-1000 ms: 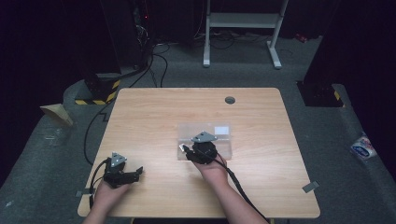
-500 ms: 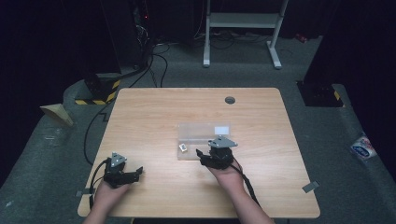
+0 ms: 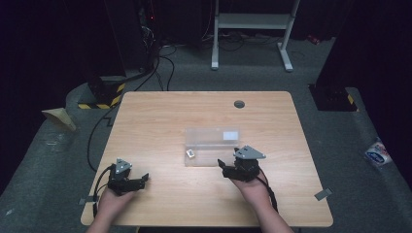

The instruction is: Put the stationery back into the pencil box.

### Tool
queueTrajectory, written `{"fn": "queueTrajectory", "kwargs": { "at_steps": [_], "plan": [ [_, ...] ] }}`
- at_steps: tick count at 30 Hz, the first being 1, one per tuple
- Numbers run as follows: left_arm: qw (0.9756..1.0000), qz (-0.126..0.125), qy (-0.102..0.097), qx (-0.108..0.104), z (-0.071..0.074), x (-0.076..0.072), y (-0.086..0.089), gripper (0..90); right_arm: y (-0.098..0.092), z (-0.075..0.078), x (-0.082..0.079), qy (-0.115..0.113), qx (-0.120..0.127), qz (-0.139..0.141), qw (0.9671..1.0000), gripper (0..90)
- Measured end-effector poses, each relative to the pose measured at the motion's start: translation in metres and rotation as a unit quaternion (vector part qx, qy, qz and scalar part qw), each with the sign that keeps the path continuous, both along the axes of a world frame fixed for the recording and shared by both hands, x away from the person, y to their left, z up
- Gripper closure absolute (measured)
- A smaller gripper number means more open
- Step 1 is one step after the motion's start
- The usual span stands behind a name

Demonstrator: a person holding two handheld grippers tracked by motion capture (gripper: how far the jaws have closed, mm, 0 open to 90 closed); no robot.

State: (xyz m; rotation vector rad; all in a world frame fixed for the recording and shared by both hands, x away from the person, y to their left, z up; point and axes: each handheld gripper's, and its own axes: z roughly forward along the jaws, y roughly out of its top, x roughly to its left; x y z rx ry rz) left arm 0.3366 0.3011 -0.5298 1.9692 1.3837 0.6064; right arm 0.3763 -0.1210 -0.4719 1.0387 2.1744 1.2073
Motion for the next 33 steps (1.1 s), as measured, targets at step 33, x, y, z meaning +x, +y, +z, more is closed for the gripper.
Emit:
{"fn": "queueTrajectory", "kwargs": {
  "at_steps": [33],
  "plan": [
    [0.9999,0.01,0.01,0.005,-0.001,0.003,-0.001,2.7,-0.142,-0.048,-0.014,0.084,-0.055,-0.16,0.982,13.0]
  ]
}}
